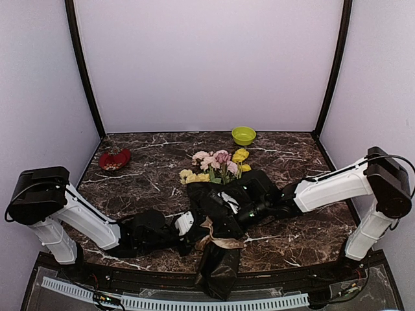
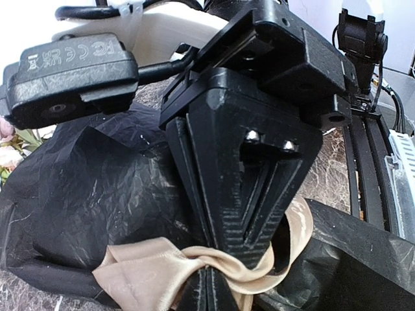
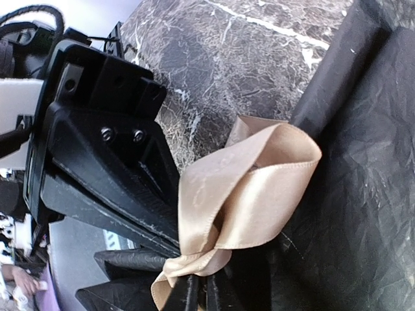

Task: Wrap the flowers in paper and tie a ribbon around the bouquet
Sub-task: Cross the half-tied ribbon over the folded bouquet.

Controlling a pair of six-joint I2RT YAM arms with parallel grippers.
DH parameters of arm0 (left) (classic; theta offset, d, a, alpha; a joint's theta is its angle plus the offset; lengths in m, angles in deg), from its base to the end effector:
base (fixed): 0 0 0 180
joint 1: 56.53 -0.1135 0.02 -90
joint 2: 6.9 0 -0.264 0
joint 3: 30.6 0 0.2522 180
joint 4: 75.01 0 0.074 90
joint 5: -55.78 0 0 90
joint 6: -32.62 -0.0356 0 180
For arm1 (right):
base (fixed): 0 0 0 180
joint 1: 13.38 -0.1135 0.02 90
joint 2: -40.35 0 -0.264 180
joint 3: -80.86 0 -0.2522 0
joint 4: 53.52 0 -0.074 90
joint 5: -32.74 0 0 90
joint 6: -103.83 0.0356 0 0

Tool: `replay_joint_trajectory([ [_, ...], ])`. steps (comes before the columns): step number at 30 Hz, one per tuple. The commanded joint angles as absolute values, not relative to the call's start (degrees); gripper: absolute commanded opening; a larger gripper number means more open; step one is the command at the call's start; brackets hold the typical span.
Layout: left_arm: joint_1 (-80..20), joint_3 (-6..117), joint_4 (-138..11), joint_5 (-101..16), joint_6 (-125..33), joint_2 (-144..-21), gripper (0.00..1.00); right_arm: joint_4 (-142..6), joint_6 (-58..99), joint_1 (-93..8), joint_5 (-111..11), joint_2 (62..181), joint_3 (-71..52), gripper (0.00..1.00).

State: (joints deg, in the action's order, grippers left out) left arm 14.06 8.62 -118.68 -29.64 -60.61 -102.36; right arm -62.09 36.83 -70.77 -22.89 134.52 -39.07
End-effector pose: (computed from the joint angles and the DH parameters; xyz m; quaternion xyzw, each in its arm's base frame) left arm 0.0998 -0.2746 0.1428 0.4482 0.6384 -0.3206 0.5373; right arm 0.1577 0.2838 0.1653 -0.3720 0.8008 0.4542 0.1183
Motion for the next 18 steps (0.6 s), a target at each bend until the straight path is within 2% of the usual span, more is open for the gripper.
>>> replay_joint_trajectory([
  [1,13.78,8.17,-120.76,-31.16,-59.5,-101.71,0.0,-60.46,36.94,-70.71,-24.17,132.51,-39.82,0.02],
  [6,13.79,8.05,-118.42,-30.08,-59.58,-100.78,0.01,-60.8,37.07,-70.12,-24.8,130.01,-40.94,0.0],
  [12,13.79,7.4,-114.32,-26.45,-59.86,-97.61,0.15,-61.93,36.83,-69.77,-25.71,128.64,-41.64,0.02],
  [18,13.79,7.31,-109.31,-26.01,-62.05,-92.28,0.18,-63.1,36.5,-69.81,-26.51,129.52,-40.8,0.05],
])
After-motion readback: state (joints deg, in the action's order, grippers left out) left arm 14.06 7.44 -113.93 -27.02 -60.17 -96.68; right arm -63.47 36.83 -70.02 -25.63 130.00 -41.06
